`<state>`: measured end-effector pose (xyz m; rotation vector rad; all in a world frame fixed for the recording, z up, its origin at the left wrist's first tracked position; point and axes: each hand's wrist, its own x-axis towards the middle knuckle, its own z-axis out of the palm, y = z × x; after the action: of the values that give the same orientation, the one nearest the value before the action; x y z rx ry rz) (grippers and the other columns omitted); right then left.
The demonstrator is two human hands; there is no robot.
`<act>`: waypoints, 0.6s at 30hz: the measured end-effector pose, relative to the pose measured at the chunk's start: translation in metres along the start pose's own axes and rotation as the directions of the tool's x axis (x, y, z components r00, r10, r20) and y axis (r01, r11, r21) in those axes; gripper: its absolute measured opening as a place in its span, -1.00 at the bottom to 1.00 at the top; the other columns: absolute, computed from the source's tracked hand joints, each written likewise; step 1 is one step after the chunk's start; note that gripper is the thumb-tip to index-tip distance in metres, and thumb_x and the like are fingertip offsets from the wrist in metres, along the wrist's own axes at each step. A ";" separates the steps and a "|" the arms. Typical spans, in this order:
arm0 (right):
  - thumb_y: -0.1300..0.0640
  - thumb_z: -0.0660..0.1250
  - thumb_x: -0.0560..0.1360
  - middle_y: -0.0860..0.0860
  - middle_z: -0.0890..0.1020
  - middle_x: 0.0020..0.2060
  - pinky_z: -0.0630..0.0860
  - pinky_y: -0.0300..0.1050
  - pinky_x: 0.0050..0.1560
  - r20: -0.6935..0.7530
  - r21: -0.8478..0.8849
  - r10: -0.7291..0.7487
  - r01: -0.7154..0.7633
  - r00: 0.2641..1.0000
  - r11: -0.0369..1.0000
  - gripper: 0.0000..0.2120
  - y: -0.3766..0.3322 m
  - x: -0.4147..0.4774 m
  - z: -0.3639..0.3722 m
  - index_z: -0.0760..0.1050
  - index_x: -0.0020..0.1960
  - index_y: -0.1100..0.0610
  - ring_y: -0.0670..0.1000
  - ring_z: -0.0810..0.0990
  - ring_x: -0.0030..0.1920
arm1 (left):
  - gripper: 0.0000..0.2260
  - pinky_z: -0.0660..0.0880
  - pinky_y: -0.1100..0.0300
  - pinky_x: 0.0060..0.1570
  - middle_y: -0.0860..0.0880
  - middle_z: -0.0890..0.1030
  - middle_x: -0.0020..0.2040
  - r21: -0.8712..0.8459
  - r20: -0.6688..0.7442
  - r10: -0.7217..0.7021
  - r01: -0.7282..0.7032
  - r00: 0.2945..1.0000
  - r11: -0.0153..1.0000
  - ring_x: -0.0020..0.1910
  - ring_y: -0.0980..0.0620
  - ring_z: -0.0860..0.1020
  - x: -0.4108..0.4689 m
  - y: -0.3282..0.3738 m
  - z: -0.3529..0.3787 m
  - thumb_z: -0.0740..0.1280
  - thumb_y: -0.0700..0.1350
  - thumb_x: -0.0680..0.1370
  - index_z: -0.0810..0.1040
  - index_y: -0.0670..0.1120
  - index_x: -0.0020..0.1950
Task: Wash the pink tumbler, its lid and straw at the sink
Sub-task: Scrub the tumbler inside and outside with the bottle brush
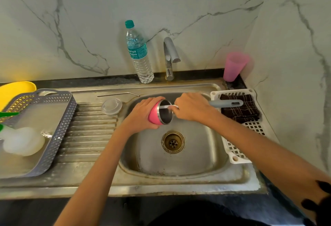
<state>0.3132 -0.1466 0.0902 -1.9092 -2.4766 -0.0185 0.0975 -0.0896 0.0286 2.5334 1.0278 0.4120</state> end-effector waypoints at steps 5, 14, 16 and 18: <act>-0.23 0.04 0.61 -0.03 0.44 -0.42 0.28 -0.16 -0.35 0.058 0.014 0.040 -0.041 0.997 0.999 -0.52 0.020 -0.010 -0.018 0.34 -0.35 0.03 -0.05 0.41 -0.40 | -0.12 0.35 -0.13 0.37 0.04 0.39 0.41 0.041 0.025 -0.058 0.057 0.998 0.998 0.40 -0.01 0.35 -0.012 -0.026 -0.002 0.57 0.05 0.25 0.22 0.12 0.49; -0.23 0.05 0.61 -0.01 0.41 -0.43 0.35 -0.10 -0.31 0.066 0.063 0.037 -0.042 0.997 0.997 -0.49 0.014 -0.012 -0.019 0.28 -0.40 0.04 0.00 0.41 -0.39 | -0.11 0.31 -0.10 0.40 0.04 0.39 0.41 0.038 0.025 -0.045 0.044 0.999 0.998 0.40 0.00 0.34 -0.001 -0.012 -0.002 0.57 0.03 0.26 0.22 0.08 0.50; -0.24 0.06 0.60 -0.01 0.43 -0.44 0.33 -0.11 -0.34 0.076 0.097 0.045 -0.052 0.996 0.994 -0.48 0.021 -0.019 -0.024 0.32 -0.41 0.04 -0.01 0.40 -0.42 | -0.10 0.32 -0.16 0.39 0.03 0.38 0.42 0.047 0.027 -0.062 0.061 0.998 0.997 0.41 -0.01 0.33 -0.007 -0.022 -0.005 0.57 0.03 0.25 0.21 0.08 0.50; -0.23 0.06 0.60 -0.01 0.42 -0.45 0.31 -0.12 -0.34 0.084 0.130 0.031 -0.042 0.996 0.991 -0.48 0.015 -0.020 -0.020 0.31 -0.41 0.05 -0.01 0.40 -0.41 | -0.11 0.33 -0.10 0.39 0.02 0.39 0.41 0.023 0.009 -0.042 0.042 0.999 0.999 0.39 -0.01 0.35 -0.004 -0.011 -0.004 0.57 0.02 0.26 0.22 0.06 0.50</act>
<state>0.3326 -0.1621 0.1094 -1.9378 -2.4239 0.2214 0.0863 -0.0847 0.0272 2.5264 1.0862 0.3778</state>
